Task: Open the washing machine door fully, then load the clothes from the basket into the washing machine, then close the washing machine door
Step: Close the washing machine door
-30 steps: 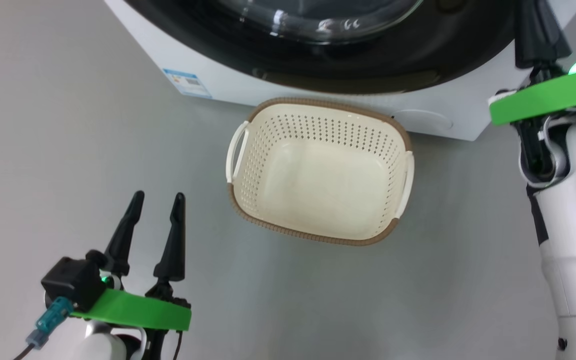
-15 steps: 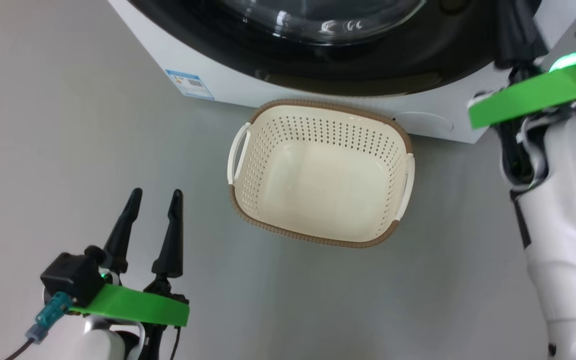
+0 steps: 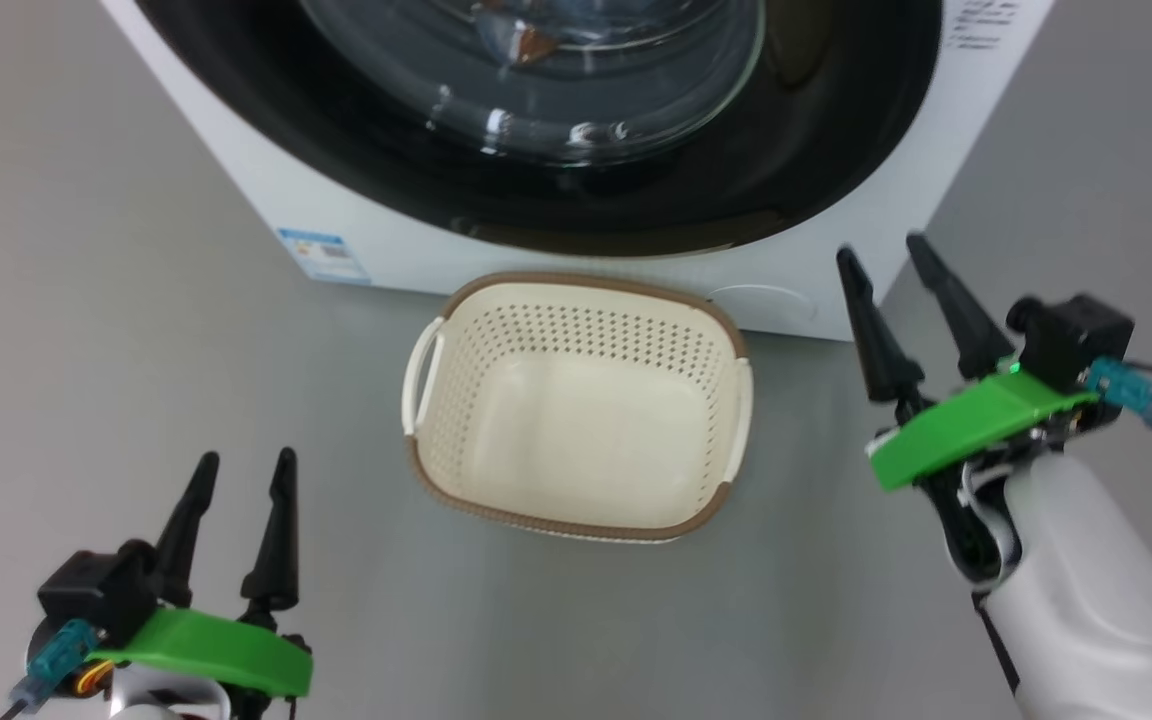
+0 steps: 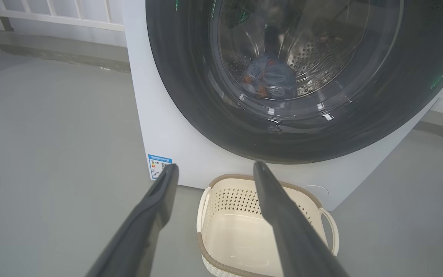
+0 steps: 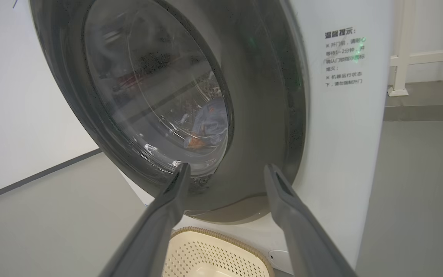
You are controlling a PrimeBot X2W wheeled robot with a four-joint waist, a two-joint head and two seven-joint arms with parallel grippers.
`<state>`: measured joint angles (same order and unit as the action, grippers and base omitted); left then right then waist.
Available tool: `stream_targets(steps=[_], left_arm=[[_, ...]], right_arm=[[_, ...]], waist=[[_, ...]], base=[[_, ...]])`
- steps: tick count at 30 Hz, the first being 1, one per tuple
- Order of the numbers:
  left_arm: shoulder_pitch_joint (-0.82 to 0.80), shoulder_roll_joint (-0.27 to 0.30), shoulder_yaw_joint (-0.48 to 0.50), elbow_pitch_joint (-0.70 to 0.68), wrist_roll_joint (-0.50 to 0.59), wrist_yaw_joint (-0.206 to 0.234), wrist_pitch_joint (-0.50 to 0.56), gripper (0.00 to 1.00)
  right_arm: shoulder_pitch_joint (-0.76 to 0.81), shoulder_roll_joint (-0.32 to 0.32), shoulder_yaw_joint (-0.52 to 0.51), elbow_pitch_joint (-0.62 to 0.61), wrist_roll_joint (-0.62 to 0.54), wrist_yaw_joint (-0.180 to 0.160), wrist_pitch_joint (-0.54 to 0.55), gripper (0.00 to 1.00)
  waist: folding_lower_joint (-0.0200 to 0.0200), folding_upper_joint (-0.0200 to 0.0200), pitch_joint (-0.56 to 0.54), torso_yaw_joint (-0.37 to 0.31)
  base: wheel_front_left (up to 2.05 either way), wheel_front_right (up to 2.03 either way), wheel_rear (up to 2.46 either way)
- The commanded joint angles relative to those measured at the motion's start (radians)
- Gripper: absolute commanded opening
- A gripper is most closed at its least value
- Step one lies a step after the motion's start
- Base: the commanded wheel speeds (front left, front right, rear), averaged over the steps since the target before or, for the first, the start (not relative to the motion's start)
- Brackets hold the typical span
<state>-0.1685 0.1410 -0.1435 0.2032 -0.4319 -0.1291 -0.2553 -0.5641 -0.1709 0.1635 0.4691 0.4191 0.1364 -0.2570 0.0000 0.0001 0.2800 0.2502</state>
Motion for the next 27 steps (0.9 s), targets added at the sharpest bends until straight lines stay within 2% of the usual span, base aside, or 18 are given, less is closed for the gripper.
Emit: stream_targets(steps=[1,13,27], left_arm=[[0.004,0.040,0.043,-0.008,0.000,-0.002,-0.006,1.00],[0.036,0.076,0.064,0.024,0.005,-0.002,-0.006,1.00],[0.094,0.083,0.108,0.046,0.002,-0.002,-0.006,1.00]], right_arm=[[0.045,0.006,0.023,-0.024,0.005,-0.006,-0.005,1.00],[0.194,-0.039,0.003,-0.028,0.000,-0.006,-0.005,1.00],[0.341,-0.033,-0.064,-0.067,0.002,-0.006,-0.005,1.00]], waist=[[0.0000,-0.0001,-0.055,-0.059],[0.0000,-0.0001,-0.101,-0.157],[0.0000,-0.0001,-0.156,-0.247]], base=[[0.00,0.00,0.00],[0.00,0.00,0.00],[0.00,0.00,0.00]])
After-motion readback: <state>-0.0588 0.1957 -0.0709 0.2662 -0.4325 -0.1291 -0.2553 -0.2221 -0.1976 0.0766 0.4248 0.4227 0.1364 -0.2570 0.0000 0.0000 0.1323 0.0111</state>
